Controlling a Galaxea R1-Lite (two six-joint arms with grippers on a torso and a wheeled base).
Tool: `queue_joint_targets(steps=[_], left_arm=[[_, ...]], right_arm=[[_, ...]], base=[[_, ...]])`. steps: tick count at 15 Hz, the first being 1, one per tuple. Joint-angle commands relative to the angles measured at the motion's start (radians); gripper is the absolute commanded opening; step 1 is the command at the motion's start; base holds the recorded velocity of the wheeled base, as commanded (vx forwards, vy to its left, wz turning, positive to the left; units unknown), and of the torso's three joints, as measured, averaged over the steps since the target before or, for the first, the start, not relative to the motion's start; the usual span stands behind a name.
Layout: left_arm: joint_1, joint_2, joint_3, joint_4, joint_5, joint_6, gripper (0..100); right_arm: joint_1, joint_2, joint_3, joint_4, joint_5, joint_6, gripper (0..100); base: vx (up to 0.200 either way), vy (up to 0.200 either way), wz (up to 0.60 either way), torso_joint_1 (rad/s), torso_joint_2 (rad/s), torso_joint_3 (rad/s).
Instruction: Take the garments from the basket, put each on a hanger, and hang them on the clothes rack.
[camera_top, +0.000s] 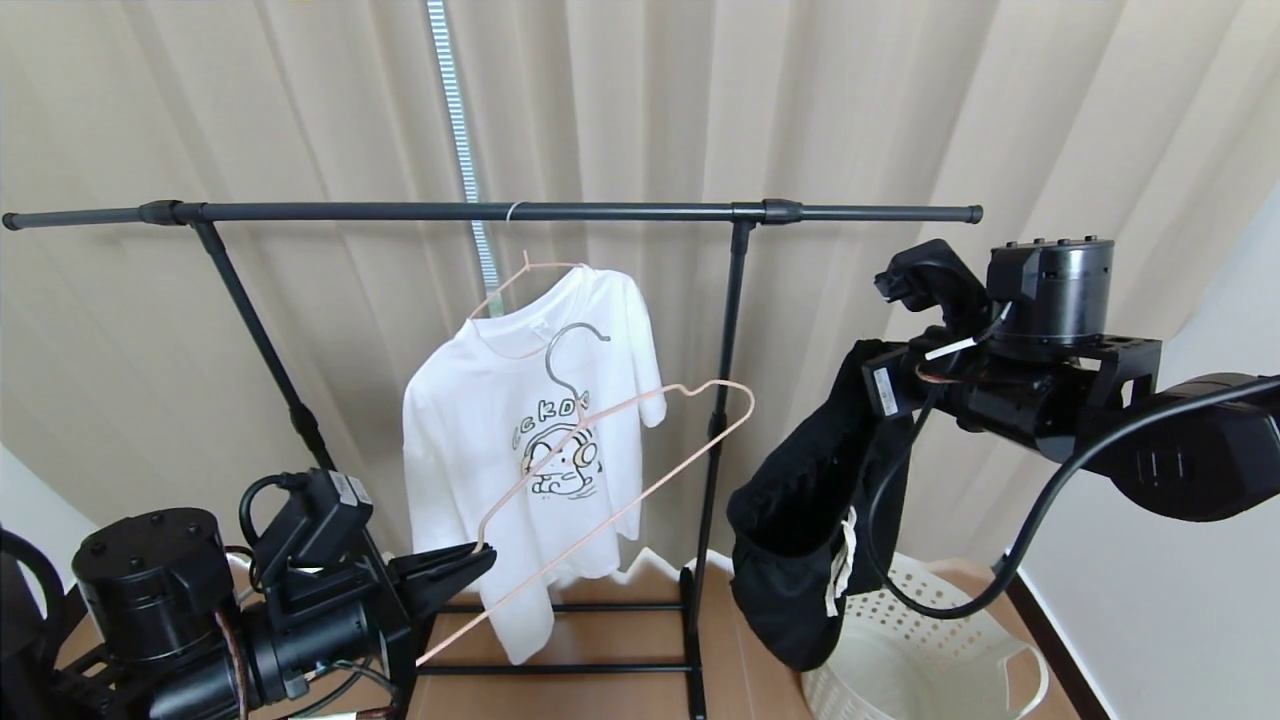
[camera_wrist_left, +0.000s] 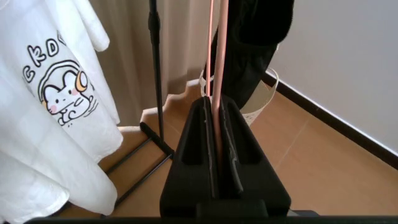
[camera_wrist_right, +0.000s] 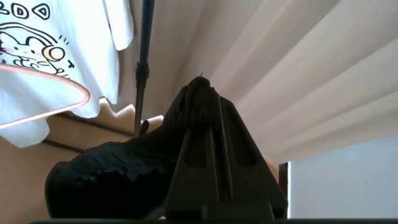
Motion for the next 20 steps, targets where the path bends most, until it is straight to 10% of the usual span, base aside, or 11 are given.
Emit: queue_joint_targets(steps=[1, 20], left_arm=[[-0.019, 0.001, 0.014, -0.001, -0.002, 0.005, 0], [-0.09, -0.002, -0.009, -0.001, 0.015, 0.01, 0]], right_arm=[[0.004, 0.049, -0.026, -0.001, -0.056, 0.0, 0], [0.13, 0.097, -0.045, -0.003, -0.199, 0.009, 0]], base=[[0.0, 0.0, 0.0, 0.0, 0.0, 0.0], [0.0, 0.0, 0.0, 0.0, 0.0, 0.0]])
